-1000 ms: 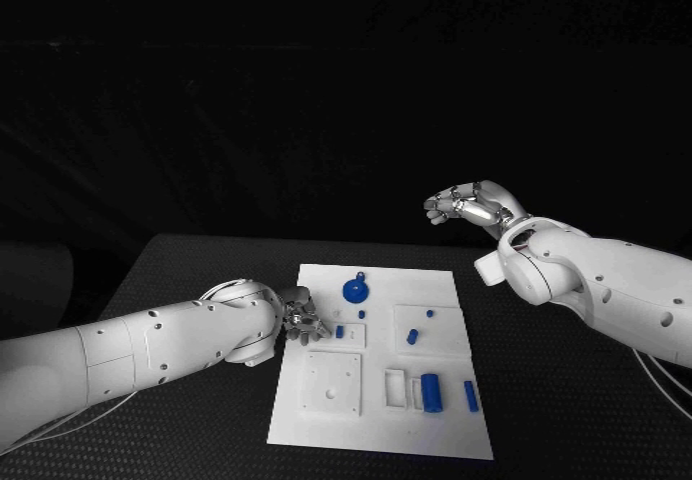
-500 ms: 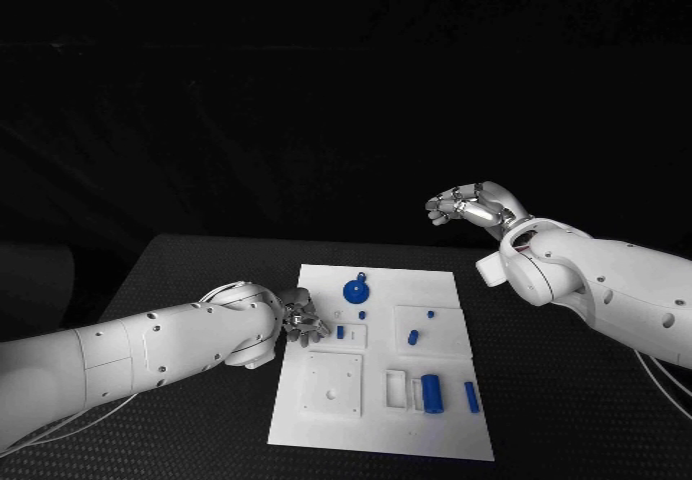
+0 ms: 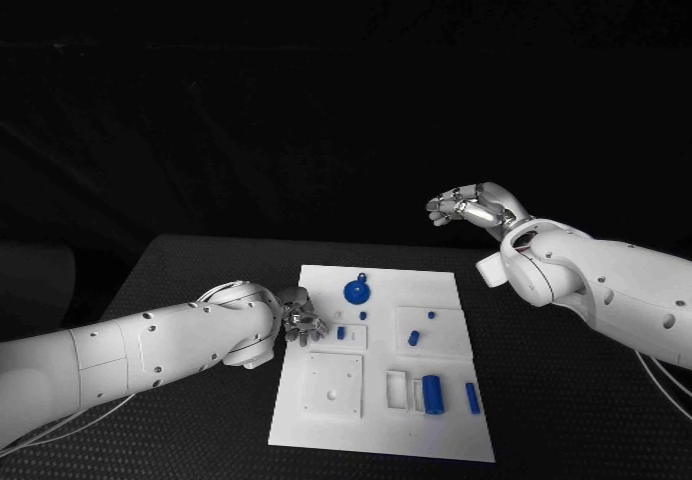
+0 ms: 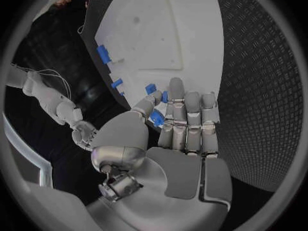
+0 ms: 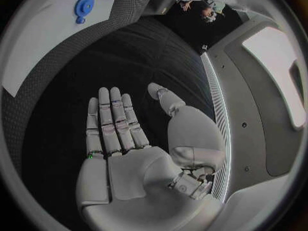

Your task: Assemble the parts on the task board

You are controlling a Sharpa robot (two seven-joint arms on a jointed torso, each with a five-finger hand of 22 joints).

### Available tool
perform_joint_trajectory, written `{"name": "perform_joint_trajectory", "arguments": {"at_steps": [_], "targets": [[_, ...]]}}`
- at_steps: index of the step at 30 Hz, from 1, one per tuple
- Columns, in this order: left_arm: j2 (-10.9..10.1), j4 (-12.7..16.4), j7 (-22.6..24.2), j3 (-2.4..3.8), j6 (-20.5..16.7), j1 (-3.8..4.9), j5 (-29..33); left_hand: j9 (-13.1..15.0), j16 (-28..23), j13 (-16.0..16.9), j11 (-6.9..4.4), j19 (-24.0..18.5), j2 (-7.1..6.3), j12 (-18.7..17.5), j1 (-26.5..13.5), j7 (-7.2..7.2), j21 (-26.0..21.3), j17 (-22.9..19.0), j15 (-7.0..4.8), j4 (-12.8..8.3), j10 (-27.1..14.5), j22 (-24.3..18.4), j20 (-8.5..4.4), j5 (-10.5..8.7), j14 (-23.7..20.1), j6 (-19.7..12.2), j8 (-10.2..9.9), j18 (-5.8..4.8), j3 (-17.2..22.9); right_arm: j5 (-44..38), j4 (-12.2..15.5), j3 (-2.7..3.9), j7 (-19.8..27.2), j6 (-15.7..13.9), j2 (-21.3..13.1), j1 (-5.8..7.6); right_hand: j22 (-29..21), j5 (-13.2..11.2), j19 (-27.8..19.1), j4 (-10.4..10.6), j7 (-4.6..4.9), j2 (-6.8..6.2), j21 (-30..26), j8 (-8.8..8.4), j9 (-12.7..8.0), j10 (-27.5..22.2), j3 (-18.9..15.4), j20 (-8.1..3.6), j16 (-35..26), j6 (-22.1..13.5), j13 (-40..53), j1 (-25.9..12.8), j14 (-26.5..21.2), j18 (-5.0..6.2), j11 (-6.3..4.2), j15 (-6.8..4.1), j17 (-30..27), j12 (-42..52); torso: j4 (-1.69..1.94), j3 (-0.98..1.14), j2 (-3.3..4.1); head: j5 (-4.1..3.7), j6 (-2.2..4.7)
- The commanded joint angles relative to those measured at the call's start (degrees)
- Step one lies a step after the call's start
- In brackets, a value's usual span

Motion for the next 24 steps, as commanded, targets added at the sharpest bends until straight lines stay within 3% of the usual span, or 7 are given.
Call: {"name": "perform_joint_trajectory", "arguments": {"at_steps": [1, 10, 18, 24], "targets": [[0.34, 0.67, 1.79, 0.2, 0.37, 0.17, 2.56, 0.05, 0.28, 0.08, -0.5, 0.37, 0.51, 0.22, 0.91, -0.21, 0.23, 0.07, -0.48, -1.73, 0.69, 1.27, -5.51, 0.27, 0.67, 0.37, 0.24, -0.41, 1.9, -0.04, -0.01, 0.01, 0.27, 0.89, 0.06, -0.04, 0.09, 0.43, -0.27, 0.06, 0.22, -0.19, -0.26, 0.26, -0.09, 0.41, 0.4, 0.0, 0.06, -0.11, -0.03, 0.59, -0.07, 0.49, 0.04, 0.23, -0.06, -0.28, -0.02, -0.04, 0.03, 0.11, 0.1], [0.29, -0.05, 2.48, 0.36, 4.56, 1.09, 8.77, 0.06, 0.25, 0.1, -0.5, 0.3, 0.57, 0.2, 1.07, -0.2, 0.27, 0.07, -0.48, -1.74, 0.63, 1.27, -5.53, 0.11, 0.63, 0.32, 0.19, -0.4, 2.04, -0.03, -0.04, 0.0, 0.25, 0.88, 0.01, -0.06, 0.1, 0.53, -0.28, 0.06, 0.23, -0.22, -0.28, 0.25, -0.1, 0.4, 0.41, 0.0, 0.07, -0.13, -0.03, 0.59, -0.08, 0.48, 0.04, 0.24, -0.07, -0.3, -0.08, -0.04, 0.04, 0.18, 0.19], [0.29, -2.08, 1.78, 0.41, 11.3, 2.84, 14.64, 0.1, 0.25, 0.19, -0.52, -0.04, 0.62, 0.26, 1.54, -0.21, 0.35, 0.11, -0.43, -1.81, 0.55, 1.3, -5.52, 0.46, 0.52, 0.26, 0.13, -0.43, 2.37, 0.04, -0.03, -0.01, 0.22, 0.93, 0.07, -0.06, 0.11, 0.61, -0.28, 0.08, 0.23, -0.23, -0.29, 0.25, -0.11, 0.41, 0.41, 0.01, 0.07, -0.13, -0.03, 0.57, -0.08, 0.48, 0.05, 0.24, -0.08, -0.31, -0.04, -0.01, 0.03, 0.23, 0.1], [0.83, -5.77, 1.23, 0.41, 17.72, 4.65, 19.97, 0.18, 0.37, 0.31, -0.55, -0.28, 0.56, 0.4, 1.74, -0.23, 0.5, 0.2, -0.37, -1.82, 0.57, 1.34, -5.48, 1.01, 0.49, 0.32, 0.15, -0.47, 2.51, 0.04, -0.06, -0.02, 0.22, 0.93, 0.12, -0.06, 0.12, 0.66, -0.28, 0.09, 0.24, -0.23, -0.29, 0.25, -0.11, 0.41, 0.41, 0.02, 0.07, -0.14, -0.03, 0.56, -0.09, 0.48, 0.05, 0.25, -0.09, -0.33, -0.07, -0.04, 0.04, 0.24, 0.08]]}}
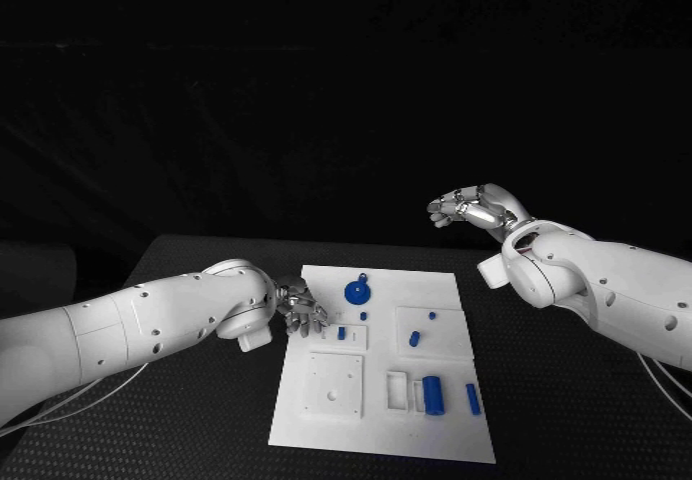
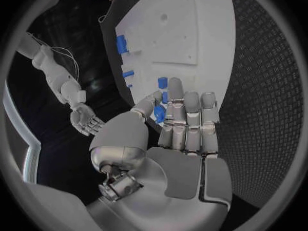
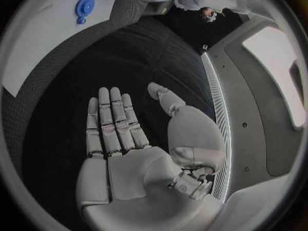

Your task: Assemble the parts on the task board

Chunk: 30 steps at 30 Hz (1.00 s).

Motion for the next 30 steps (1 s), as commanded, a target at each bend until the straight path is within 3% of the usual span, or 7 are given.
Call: {"name": "perform_joint_trajectory", "arguments": {"at_steps": [1, 6, 7, 8, 9, 21, 30], "targets": [[0.68, -2.38, -0.47, 0.05, 9.21, 1.07, 8.42, 0.01, 0.4, 0.08, -0.21, -0.31, 0.84, 0.41, 1.48, -0.1, 0.29, 0.08, 0.03, -1.95, 0.03, 1.31, -5.48, 0.31, -0.1, 0.21, 0.15, -0.47, 2.19, 0.01, 0.0, 0.01, 0.29, 0.84, 0.12, -0.03, 0.08, 0.21, -0.28, -0.05, 0.24, 0.0, -0.29, 0.25, -0.07, 0.41, 0.27, 0.02, 0.07, -0.15, -0.03, 0.34, -0.09, 0.48, 0.06, 0.25, -0.04, -0.33, -0.02, -0.01, 0.01, 0.03, -0.05], [2.81, -7.03, -1.67, 0.03, 15.55, 2.48, 9.73, 0.06, 0.48, 0.14, -0.25, -0.38, 0.81, 0.5, 1.54, -0.14, 0.36, 0.13, 0.05, -1.96, 0.09, 1.32, -5.47, 0.47, -0.09, 0.27, 0.19, -0.48, 2.23, 0.01, -0.02, 0.0, 0.29, 0.85, 0.23, -0.03, 0.08, 0.22, -0.28, -0.05, 0.25, 0.0, -0.3, 0.25, -0.07, 0.41, 0.27, 0.02, 0.08, -0.15, -0.03, 0.34, -0.09, 0.48, 0.06, 0.25, -0.05, -0.33, 0.03, -0.02, -0.01, -0.01, -0.21], [3.28, -7.85, -2.03, 0.03, 16.68, 2.63, 9.73, 0.21, 0.6, 0.25, -0.38, -0.68, -0.4, 0.58, 3.4, -0.24, 0.31, 0.24, 0.0, -1.22, -0.05, 1.22, -5.58, -5.27, -0.31, 0.16, 0.21, -0.21, 5.1, 0.01, -0.01, 0.0, 0.29, 0.84, 0.22, -0.03, 0.08, 0.23, -0.28, -0.05, 0.25, 0.0, -0.3, 0.25, -0.07, 0.41, 0.27, 0.02, 0.08, -0.15, -0.03, 0.34, -0.09, 0.48, 0.06, 0.25, -0.05, -0.34, 0.01, -0.02, 0.0, 0.01, -0.27], [3.73, -8.53, -2.31, 0.03, 17.5, 2.78, 9.76, 0.25, 0.76, 0.41, -0.01, -0.43, -1.57, 0.82, 2.26, -0.31, 0.45, 0.36, 0.22, -0.83, -0.1, 1.1, -5.19, -8.22, -0.3, 0.36, 0.09, -0.75, 9.85, 0.01, -0.06, 0.0, 0.28, 0.85, 0.23, -0.03, 0.09, 0.24, -0.28, -0.05, 0.25, 0.01, -0.3, 0.25, -0.07, 0.41, 0.28, 0.01, 0.08, -0.15, -0.03, 0.35, -0.1, 0.49, 0.06, 0.25, -0.05, -0.34, 0.0, -0.05, 0.02, 0.0, -0.31], [4.23, -9.2, -2.64, 0.03, 18.22, 3.01, 9.89, 0.33, 0.87, 0.51, -0.23, -0.24, -1.43, 1.0, 1.37, -0.17, 0.68, 0.42, 0.23, -1.09, -0.02, 1.18, -5.28, -8.63, -0.22, 0.51, 0.1, -0.71, 11.21, 0.01, -0.09, 0.0, 0.28, 0.83, 0.25, -0.03, 0.09, 0.25, -0.28, -0.05, 0.25, 0.01, -0.3, 0.25, -0.07, 0.41, 0.28, 0.01, 0.08, -0.15, -0.03, 0.35, -0.1, 0.49, 0.06, 0.25, -0.05, -0.34, -0.01, -0.05, 0.02, 0.01, -0.34], [8.72, -12.31, -4.86, -0.36, 22.23, 4.23, 0.89, 2.39, 2.7, 1.78, -0.92, -0.15, -1.56, 3.28, -2.07, -0.78, 2.93, 1.41, -0.27, -1.86, 0.56, 1.38, -5.74, -5.0, 0.35, 1.39, 1.05, -0.32, 14.39, 0.01, -0.09, -0.01, 0.29, 0.84, 0.52, -0.04, 0.13, 0.39, -0.29, -0.12, 0.25, 0.03, -0.32, 0.25, -0.09, 0.41, 0.36, 0.0, 0.09, -0.17, -0.02, 0.49, -0.11, 0.5, 0.06, 0.25, -0.08, -0.38, 0.02, 0.0, 0.0, 0.17, -0.68], [10.06, -10.73, -5.79, -1.63, 18.39, 4.6, -9.34, 3.44, 3.73, 2.35, -1.41, 0.46, -1.49, 4.52, -2.94, -1.25, 4.11, 1.84, -0.7, -1.91, 1.37, 1.38, -6.07, -3.31, 1.2, 2.15, 1.78, -0.05, 14.58, 0.01, -0.22, -0.01, 0.33, 0.86, 0.74, -0.09, 0.14, 0.46, -0.29, -0.13, 0.25, 0.03, -0.32, 0.26, -0.09, 0.42, 0.39, 0.01, 0.09, -0.17, -0.02, 0.52, -0.11, 0.5, 0.06, 0.25, -0.08, -0.4, 0.03, 0.03, 0.02, 0.36, -0.9]]}}
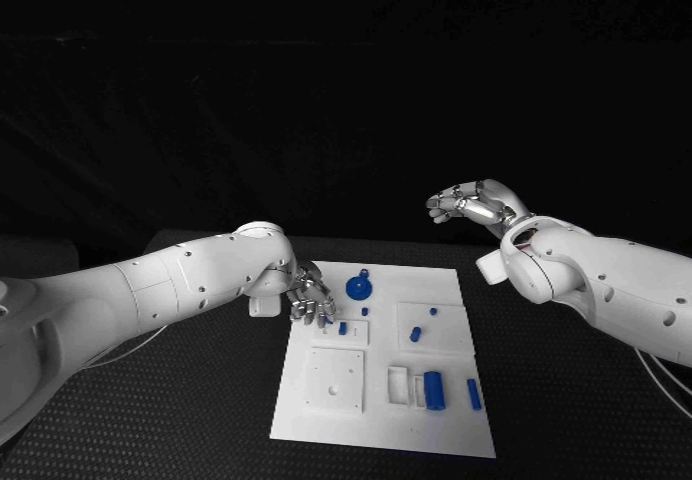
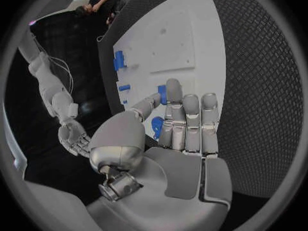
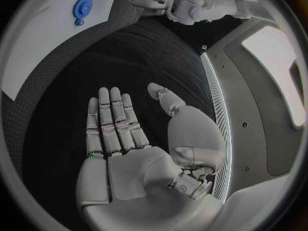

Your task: Assemble the parts on the task board

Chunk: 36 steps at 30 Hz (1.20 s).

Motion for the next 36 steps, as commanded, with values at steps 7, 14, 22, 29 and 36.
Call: {"name": "perform_joint_trajectory", "arguments": {"at_steps": [7, 14, 22, 29, 36], "targets": [[0.19, 1.53, -1.02, -0.82, -2.71, 0.1, -9.39, 0.89, 0.55, 0.33, -0.41, 0.66, 0.61, 0.77, -0.71, -0.26, 0.94, 0.21, -0.52, -6.62, 0.39, 1.35, -6.1, 1.15, 0.58, 0.67, 0.58, 0.07, 7.01, -0.03, -0.07, 0.01, 0.43, 0.79, 0.2, -0.12, 0.11, 0.37, -0.3, -0.14, 0.29, 0.04, -0.34, 0.26, -0.06, 0.43, 0.39, 0.01, 0.1, -0.21, -0.02, 0.56, -0.12, 0.49, 0.06, 0.25, -0.11, -0.42, 0.05, 0.0, 0.01, 0.19, -0.25], [0.47, 1.53, -0.75, -1.98, -2.52, 0.07, -9.03, 1.41, 0.82, 0.49, -0.56, 0.78, 0.57, 1.18, -1.05, -0.4, 1.43, 0.3, -0.71, -6.66, 0.53, 1.34, -6.26, 1.85, 0.81, 0.79, 0.77, 0.17, 7.36, -0.03, -0.11, 0.01, 0.45, 0.76, 0.26, -0.19, 0.13, 0.47, -0.3, -0.14, 0.29, 0.05, -0.35, 0.26, -0.07, 0.43, 0.41, 0.02, 0.11, -0.21, -0.02, 0.58, -0.12, 0.49, 0.06, 0.26, -0.12, -0.43, 0.02, -0.1, -0.02, 0.21, -0.44], [0.81, 1.16, -0.77, -2.27, -1.4, 0.06, -5.39, 1.52, 0.86, 0.52, -0.57, 0.76, 0.58, 1.25, -1.11, -0.41, 1.52, 0.31, -0.74, -6.67, 0.51, 1.33, -6.29, 1.91, 0.81, 0.77, 0.78, 0.19, 7.47, -0.03, -0.11, 0.01, 0.43, 0.81, 0.31, -0.21, 0.14, 0.54, -0.3, -0.14, 0.3, 0.06, -0.36, 0.26, -0.07, 0.44, 0.42, 0.02, 0.11, -0.22, -0.02, 0.59, -0.13, 0.49, 0.06, 0.26, -0.13, -0.44, 0.07, -0.08, -0.03, 0.43, -0.58], [1.14, 0.95, -0.89, -2.28, -1.12, 0.06, -4.96, 1.6, 0.86, 0.53, -0.57, 0.73, 0.63, 1.29, -1.16, -0.41, 1.58, 0.31, -0.75, -6.67, 0.48, 1.33, -6.3, 1.93, 0.8, 0.74, 0.78, 0.2, 7.55, -0.03, -0.13, 0.01, 0.43, 0.77, 0.34, -0.21, 0.15, 0.59, -0.31, -0.16, 0.3, 0.08, -0.37, 0.26, -0.08, 0.44, 0.44, 0.02, 0.12, -0.22, -0.02, 0.62, -0.13, 0.49, 0.06, 0.26, -0.14, -0.46, -0.01, -0.08, -0.01, 0.51, -0.62], [1.43, 0.59, -0.91, -2.39, 1.0, 0.06, -4.78, 1.69, 0.88, 0.55, -0.58, 0.68, 0.64, 1.35, -1.2, -0.42, 1.66, 0.31, -0.76, -6.68, 0.45, 1.33, -6.32, 1.97, 0.78, 0.71, 0.78, 0.21, 7.65, -0.03, -0.13, 0.01, 0.42, 0.78, 0.35, -0.21, 0.17, 0.62, -0.31, -0.17, 0.3, 0.09, -0.37, 0.27, -0.08, 0.45, 0.46, 0.03, 0.13, -0.22, -0.02, 0.65, -0.13, 0.49, 0.07, 0.26, -0.15, -0.47, -0.03, -0.01, -0.01, 0.54, -0.66]]}}
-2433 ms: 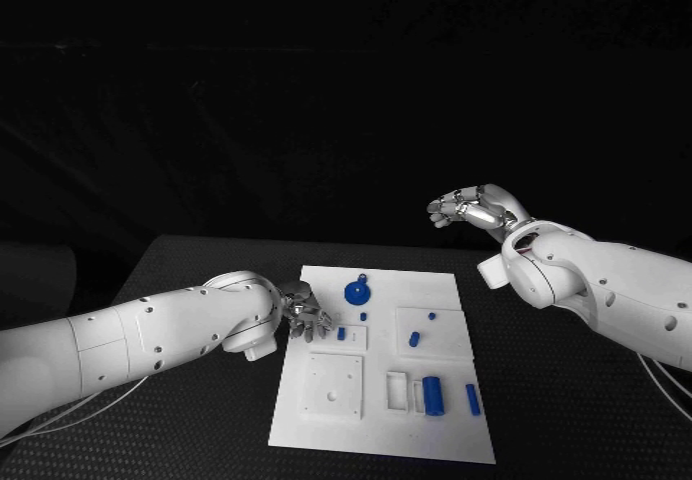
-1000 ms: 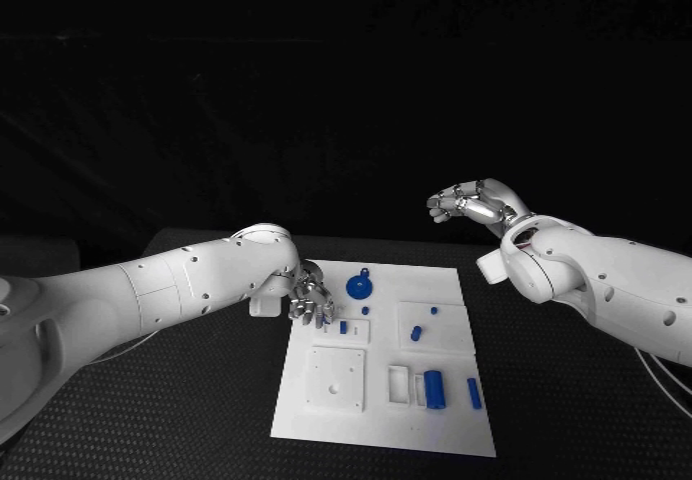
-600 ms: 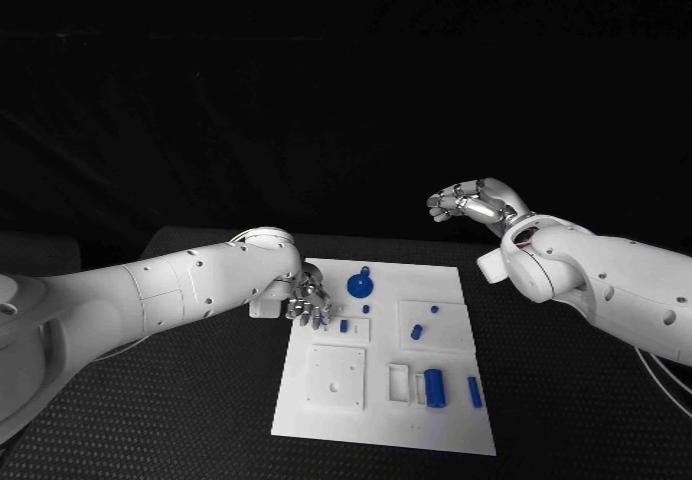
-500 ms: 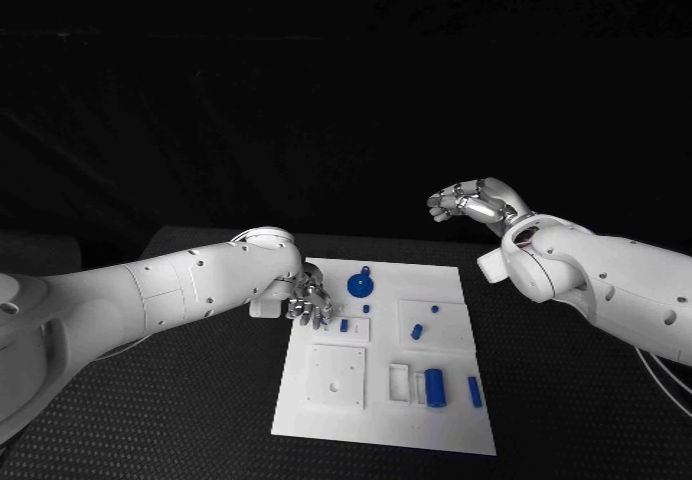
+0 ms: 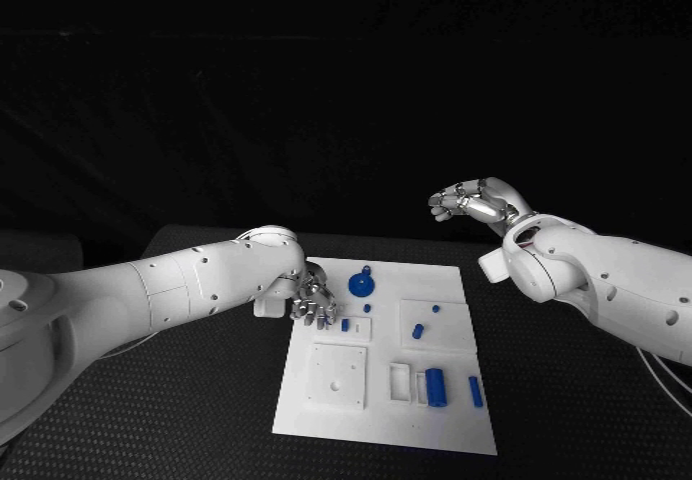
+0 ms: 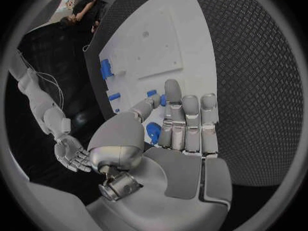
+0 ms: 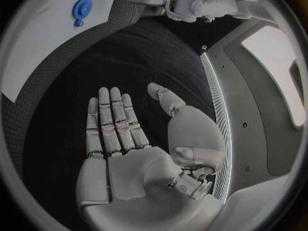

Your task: Assemble the parts on the task board

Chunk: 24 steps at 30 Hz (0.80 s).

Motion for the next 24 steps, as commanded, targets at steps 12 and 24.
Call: {"name": "perform_joint_trajectory", "arguments": {"at_steps": [12, 24], "targets": [[0.12, -0.02, -0.3, -0.32, 4.07, 0.04, 0.72, 0.26, 0.31, 0.14, -0.35, 0.03, 0.6, 0.4, 0.1, -0.11, 0.52, 0.08, -0.34, -7.05, 0.02, 1.31, -6.33, 0.53, -0.1, 0.35, 0.11, 0.21, 7.51, -0.04, 0.03, 0.01, 0.42, 0.74, 0.03, -0.03, 0.11, 0.43, -0.31, -0.03, 0.32, 0.12, -0.39, 0.27, -0.1, 0.45, 0.32, 0.03, 0.14, -0.24, -0.02, 0.68, -0.14, 0.48, 0.07, 0.27, -0.07, -0.28, 0.02, -0.01, -0.01, -0.01, -0.08], [0.4, -0.6, -0.03, -0.49, 2.51, 0.03, 0.1, 0.39, 0.34, 0.17, -0.33, -0.04, 0.58, 0.48, 0.02, -0.1, 0.63, 0.09, -0.32, -7.03, -0.02, 1.3, -6.32, 0.47, -0.13, 0.32, 0.11, 0.2, 7.58, -0.04, 0.0, 0.01, 0.43, 0.74, 0.05, -0.04, 0.13, 0.44, -0.32, -0.02, 0.33, 0.14, -0.4, 0.28, -0.11, 0.47, 0.33, 0.04, 0.15, -0.25, -0.01, 0.69, -0.15, 0.48, 0.07, 0.27, -0.09, -0.3, 0.01, -0.05, 0.0, 0.0, -0.08]]}}
